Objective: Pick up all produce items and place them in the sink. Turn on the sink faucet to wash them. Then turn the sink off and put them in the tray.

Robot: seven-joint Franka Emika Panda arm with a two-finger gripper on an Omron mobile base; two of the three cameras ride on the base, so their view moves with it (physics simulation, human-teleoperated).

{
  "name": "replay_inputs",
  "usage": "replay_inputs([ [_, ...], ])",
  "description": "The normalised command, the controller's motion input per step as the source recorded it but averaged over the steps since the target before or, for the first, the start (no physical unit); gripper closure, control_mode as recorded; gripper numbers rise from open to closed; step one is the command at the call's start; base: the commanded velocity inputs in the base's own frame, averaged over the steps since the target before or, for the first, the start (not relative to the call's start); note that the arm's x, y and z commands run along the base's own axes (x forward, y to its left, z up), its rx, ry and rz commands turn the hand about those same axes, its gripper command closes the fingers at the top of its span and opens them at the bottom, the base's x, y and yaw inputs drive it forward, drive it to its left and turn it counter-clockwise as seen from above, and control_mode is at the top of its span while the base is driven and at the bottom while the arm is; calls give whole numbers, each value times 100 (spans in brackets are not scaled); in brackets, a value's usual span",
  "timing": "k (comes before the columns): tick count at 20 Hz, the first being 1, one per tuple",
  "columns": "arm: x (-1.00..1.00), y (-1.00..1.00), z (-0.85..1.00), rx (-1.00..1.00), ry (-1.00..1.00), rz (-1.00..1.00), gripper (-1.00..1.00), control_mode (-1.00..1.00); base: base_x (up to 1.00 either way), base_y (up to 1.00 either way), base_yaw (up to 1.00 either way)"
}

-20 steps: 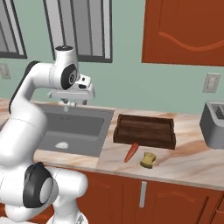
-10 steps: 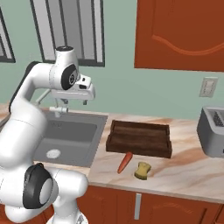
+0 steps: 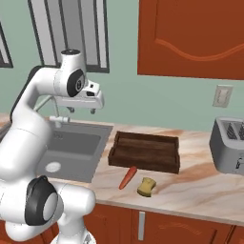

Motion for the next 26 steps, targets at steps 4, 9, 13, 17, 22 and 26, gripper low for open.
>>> replay_inputs([
  [4, 0, 0, 0, 0, 0, 0, -100, 100, 17, -40, -2],
  [9, 0, 0, 0, 0, 0, 0, -100, 100, 35, -19, -9],
  [13, 0, 0, 0, 0, 0, 0, -100, 100, 42, -9, -14],
  [17, 0, 0, 0, 0, 0, 0, -100, 100, 16, -12, -8],
  [22, 0, 0, 0, 0, 0, 0, -100, 100, 0, 0, 0],
  [26, -3, 0, 0, 0, 0, 0, -100, -100, 0, 0, 0],
])
